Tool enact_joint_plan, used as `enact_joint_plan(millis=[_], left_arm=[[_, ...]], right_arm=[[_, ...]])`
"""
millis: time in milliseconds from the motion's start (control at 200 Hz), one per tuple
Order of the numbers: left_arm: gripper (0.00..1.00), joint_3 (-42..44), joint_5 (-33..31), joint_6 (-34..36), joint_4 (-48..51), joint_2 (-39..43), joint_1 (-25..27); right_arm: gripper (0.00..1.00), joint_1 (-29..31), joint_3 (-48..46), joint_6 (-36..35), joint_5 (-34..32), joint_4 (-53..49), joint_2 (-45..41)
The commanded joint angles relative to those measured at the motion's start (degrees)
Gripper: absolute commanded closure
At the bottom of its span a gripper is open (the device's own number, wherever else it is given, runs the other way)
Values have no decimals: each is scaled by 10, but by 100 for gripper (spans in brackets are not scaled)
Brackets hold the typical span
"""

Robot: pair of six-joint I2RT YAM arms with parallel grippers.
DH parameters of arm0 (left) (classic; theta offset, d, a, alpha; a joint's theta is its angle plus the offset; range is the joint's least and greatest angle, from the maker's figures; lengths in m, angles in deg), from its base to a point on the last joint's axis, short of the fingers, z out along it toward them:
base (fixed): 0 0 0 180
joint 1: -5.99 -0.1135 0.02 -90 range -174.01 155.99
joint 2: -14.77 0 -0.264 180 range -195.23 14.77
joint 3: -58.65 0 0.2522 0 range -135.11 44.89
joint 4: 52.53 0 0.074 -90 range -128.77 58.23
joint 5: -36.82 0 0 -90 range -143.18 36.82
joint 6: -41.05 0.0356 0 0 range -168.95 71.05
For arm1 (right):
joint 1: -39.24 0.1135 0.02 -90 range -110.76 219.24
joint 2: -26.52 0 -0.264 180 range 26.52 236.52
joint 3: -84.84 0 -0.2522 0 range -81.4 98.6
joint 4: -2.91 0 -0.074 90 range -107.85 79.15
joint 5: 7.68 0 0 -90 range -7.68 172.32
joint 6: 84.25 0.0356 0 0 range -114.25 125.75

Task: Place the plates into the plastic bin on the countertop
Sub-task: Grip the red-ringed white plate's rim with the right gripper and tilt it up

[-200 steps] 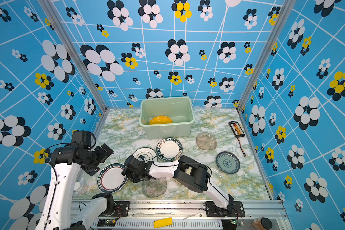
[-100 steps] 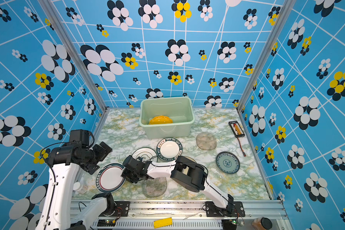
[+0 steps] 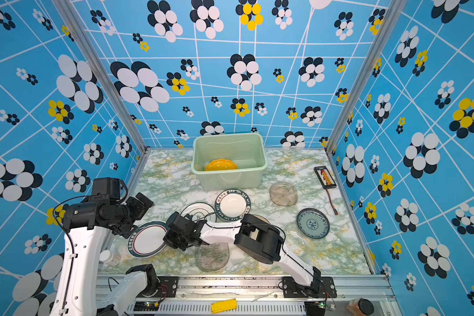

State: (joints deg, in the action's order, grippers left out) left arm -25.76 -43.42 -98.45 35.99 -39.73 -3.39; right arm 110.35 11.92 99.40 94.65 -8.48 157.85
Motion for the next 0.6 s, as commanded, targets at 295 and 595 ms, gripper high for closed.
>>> enact_joint_plan(millis=[295,595], left_arm=[[1,-19,7,10,29,41,-5],[1,-56,22,70,39,55,-4]], right_arm=[[100,-9,8,-64,-41,-48,-39],[100,-21,-6,-120,-84,-46,-114]])
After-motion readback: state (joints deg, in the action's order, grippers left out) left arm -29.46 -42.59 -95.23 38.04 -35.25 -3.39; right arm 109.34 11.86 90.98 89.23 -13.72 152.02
